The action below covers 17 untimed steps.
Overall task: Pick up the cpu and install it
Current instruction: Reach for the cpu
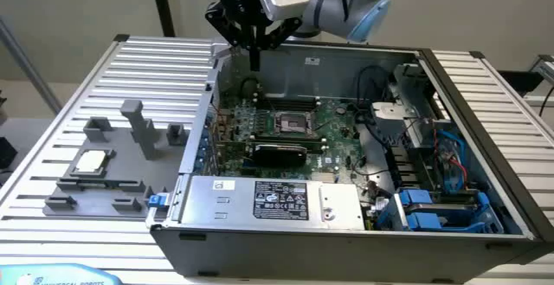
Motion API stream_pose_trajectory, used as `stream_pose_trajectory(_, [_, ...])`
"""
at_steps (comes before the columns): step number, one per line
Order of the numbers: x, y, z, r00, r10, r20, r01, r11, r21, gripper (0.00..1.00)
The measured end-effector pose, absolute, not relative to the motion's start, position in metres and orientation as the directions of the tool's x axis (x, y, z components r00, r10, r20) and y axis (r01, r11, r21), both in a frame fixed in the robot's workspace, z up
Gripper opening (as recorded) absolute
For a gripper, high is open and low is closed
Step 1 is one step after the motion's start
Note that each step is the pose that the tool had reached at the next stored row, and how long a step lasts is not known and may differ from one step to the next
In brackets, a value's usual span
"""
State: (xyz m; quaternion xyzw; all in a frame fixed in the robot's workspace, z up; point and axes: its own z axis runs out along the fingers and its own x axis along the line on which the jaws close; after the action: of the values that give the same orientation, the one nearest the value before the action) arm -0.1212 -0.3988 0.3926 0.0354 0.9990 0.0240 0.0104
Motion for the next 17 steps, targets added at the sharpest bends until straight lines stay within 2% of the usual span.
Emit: stream_pose_trajectory(17, [-0.1247,-0.4019,0.3926,-0.997,0.071,-0.019,0.070,0.996,0.050,0.11])
